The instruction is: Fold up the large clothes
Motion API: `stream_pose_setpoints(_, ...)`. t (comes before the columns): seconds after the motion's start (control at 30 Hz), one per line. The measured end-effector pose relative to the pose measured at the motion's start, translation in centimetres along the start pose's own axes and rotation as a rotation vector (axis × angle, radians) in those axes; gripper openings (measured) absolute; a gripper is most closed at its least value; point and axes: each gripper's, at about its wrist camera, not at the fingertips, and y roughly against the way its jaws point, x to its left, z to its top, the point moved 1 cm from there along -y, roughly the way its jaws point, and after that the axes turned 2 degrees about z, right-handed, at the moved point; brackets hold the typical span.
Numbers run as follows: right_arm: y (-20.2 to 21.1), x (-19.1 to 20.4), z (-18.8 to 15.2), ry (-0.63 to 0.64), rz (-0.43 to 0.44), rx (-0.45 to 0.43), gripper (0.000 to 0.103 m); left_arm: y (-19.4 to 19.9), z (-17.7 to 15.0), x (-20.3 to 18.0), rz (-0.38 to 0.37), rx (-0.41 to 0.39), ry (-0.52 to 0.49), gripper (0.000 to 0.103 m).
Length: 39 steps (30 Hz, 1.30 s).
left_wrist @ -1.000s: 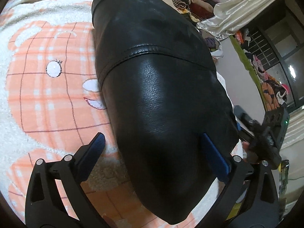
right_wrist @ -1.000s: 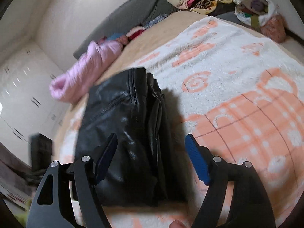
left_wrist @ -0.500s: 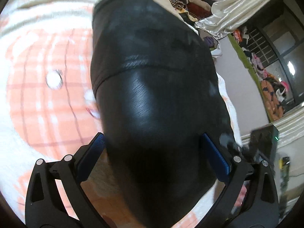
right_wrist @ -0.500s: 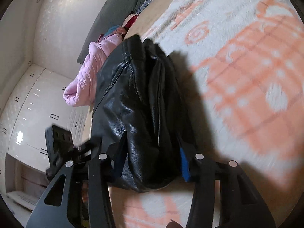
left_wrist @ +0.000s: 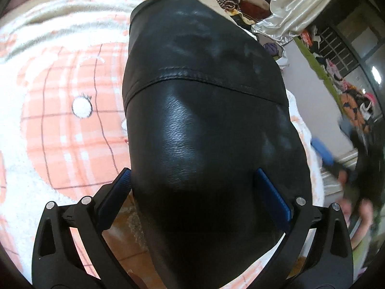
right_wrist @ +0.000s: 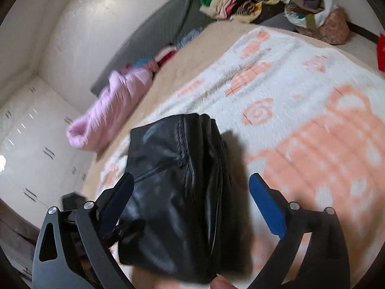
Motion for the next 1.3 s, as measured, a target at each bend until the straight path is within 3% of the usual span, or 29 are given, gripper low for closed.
stream_pose_setpoints(0.23,-6.8,0.7,3.3,0.036,-0.037,0.079,0.095,0.3,0.1,-1.3,0.063,-0.027,-0.076,0.094)
stream_pose_setpoints(0.27,-7.7,0.8,3.4,0.059,-0.051,0.103,0.091,0.4,0.1,-1.3,0.067,-0.028,-0.083,0.094)
stream_pose_setpoints(0.3,-8.0,1.0,3.6,0.073,-0.053,0.116,0.085,0.3,0.2,-1.4,0.070,-0.031,-0.089,0.094)
stream_pose_setpoints(0.33,-8.5,1.2,3.3,0.086,-0.048,0.125,0.070,0.4,0.2,-1.5,0.076,-0.034,-0.097,0.094)
stream_pose_setpoints(0.4,-9.1,2.0,2.8,0.129,-0.052,0.136,0.053,0.4,0.3,-1.7,0.089,-0.041,-0.110,0.094)
stream_pose_setpoints(0.47,-8.3,3.0,2.7,0.185,-0.044,0.111,0.026,0.6,0.3,-1.9,0.104,-0.050,-0.117,0.094)
stream_pose_setpoints(0.53,-7.4,3.3,3.1,0.178,0.045,0.083,0.018,0.9,0.4,-2.2,0.113,-0.061,-0.120,0.094)
stream_pose_setpoints(0.57,-6.6,3.2,3.5,0.150,0.105,0.065,0.017,1.0,0.4,-2.4,0.109,-0.068,-0.120,0.094)
stream_pose_setpoints(0.67,-6.1,2.6,4.4,0.129,0.157,0.034,0.016,1.3,0.2,-2.9,0.094,-0.075,-0.129,0.094)
stream_pose_setpoints(0.9,-8.1,-1.1,4.5,0.019,0.127,0.074,0.016,0.2,0.0,-4.5,0.127,-0.069,-0.181,0.094)
stream_pose_setpoints(1.1,-8.2,-2.1,3.9,-0.037,0.160,0.071,0.017,-0.1,-0.1,-4.2,0.129,-0.067,-0.178,0.094)
stream_pose_setpoints(1.3,-8.0,-1.6,3.4,0.004,0.080,0.074,0.030,-0.1,-0.2,-3.8,0.122,-0.066,-0.175,0.094)
